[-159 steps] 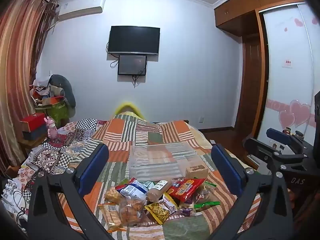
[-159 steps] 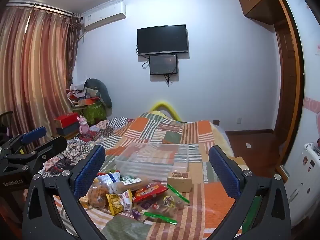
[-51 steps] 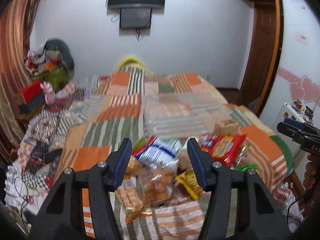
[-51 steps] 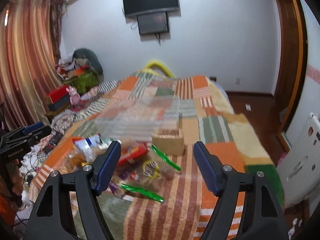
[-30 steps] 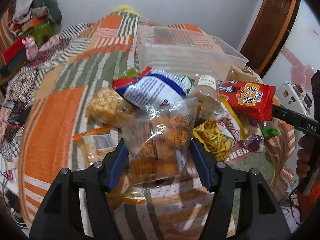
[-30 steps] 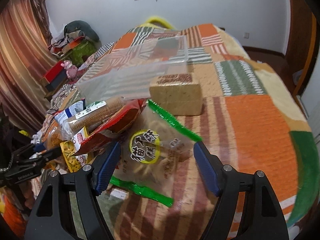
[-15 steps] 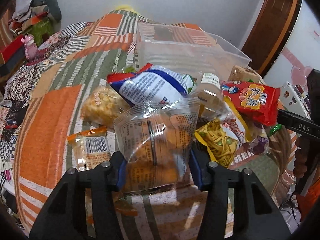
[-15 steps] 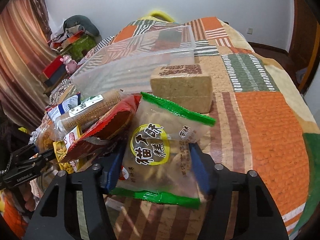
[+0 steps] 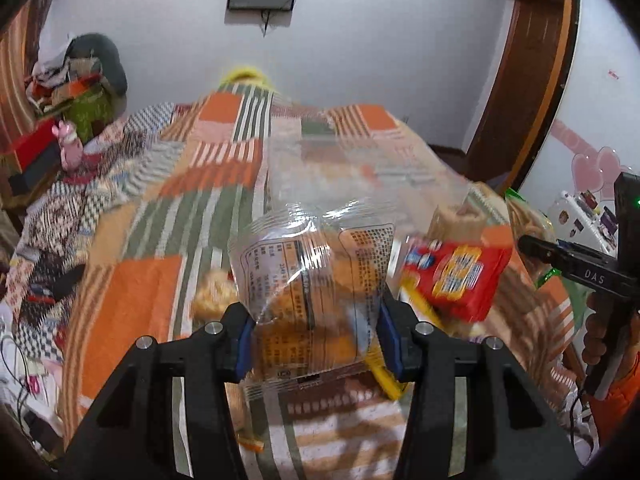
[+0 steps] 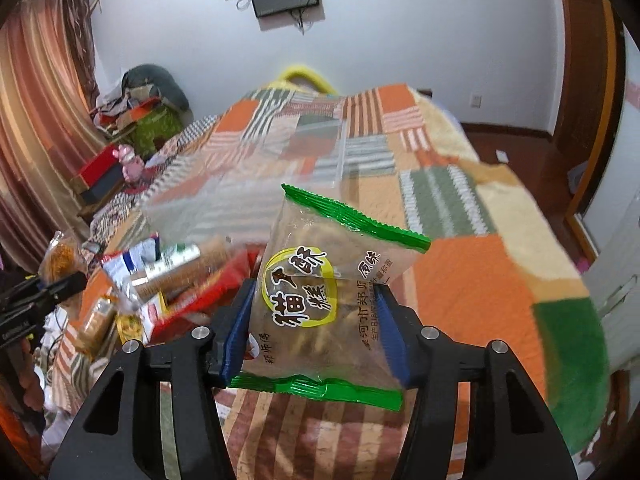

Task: Organize snacks
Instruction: 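Grasp the clear bag of orange cookies with the left tool while the right tool grasps the green-edged snack packet, then carry both packets over the clear plastic box and open both tools to drop them in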

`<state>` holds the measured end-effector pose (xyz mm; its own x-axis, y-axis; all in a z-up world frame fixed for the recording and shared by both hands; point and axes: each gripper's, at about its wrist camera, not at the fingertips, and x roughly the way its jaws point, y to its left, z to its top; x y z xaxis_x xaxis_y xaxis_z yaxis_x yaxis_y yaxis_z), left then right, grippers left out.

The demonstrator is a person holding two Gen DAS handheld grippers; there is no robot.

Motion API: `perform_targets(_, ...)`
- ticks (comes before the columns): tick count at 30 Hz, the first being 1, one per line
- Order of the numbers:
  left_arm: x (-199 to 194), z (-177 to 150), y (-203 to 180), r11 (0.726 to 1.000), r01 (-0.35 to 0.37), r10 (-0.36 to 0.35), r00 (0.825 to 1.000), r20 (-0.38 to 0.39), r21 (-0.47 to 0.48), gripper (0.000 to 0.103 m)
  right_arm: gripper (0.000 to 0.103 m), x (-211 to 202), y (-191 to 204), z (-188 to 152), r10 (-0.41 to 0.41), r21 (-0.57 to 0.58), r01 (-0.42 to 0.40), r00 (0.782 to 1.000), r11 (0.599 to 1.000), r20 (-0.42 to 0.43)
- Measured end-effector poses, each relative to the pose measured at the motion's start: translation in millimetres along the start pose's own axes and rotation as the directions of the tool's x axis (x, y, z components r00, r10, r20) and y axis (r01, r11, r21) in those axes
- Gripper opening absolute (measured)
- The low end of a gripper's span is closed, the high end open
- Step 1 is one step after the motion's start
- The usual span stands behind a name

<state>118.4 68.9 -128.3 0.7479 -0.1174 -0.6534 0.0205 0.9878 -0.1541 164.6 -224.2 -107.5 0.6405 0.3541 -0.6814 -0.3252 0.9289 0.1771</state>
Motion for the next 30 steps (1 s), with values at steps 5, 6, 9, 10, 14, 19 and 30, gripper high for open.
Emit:
perform_targets(5, -2.0, 26.0, -13.5, 1.0, 0.008, -0.01, 0.998, 0.057, 0.027, 0.05, 0.053, -4.3, 3.4, 14.0, -0.005, -0.021, 0.006, 0.999, 1.0, 0.05)
perform_targets(6, -1.4, 30.5, -15.3, 0.999, 0.013, -0.015, 0.998, 0.064, 0.029, 0.05, 0.053, -4.3, 5.1, 18.3, -0.006, -0.028, 0.008, 0.998, 1.0, 0.062)
perform_targets(9, 1.1, 41.6, -22.9, 0.999, 0.024, -0.027, 0.996, 0.081, 0.039, 0.05, 0.053, -3.6, 10.2, 28.3, -0.007, -0.047, 0.011, 0.996, 0.999, 0.091)
perform_targets(10, 2.8, 45.5, -25.1, 0.999, 0.023, -0.027, 0.996, 0.086, 0.044, 0.05, 0.053, -2.7, 11.7, 30.7, -0.006, -0.052, 0.011, 0.995, 0.999, 0.099)
perform_targets(14, 14.1, 62.8, -29.1, 0.999, 0.025, -0.029, 0.995, 0.095, 0.046, 0.05, 0.053, 3.5, 17.9, 42.1, 0.009, -0.064, -0.001, 0.993, 0.998, 0.119)
perform_targets(19, 32.3, 83.7, -33.7, 0.999, 0.02, -0.025, 0.994, 0.107, 0.05, 0.05, 0.053, 13.8, 27.1, 55.0, 0.03, -0.085, -0.018, 0.989, 0.996, 0.143)
perform_targets(30, 91.7, 114.5, -35.5, 0.999, 0.007, -0.01, 0.998, 0.055, 0.054, 0.05, 0.053, 58.1, 28.8, 75.0, 0.025, -0.088, -0.014, 0.992, 0.996, 0.127)
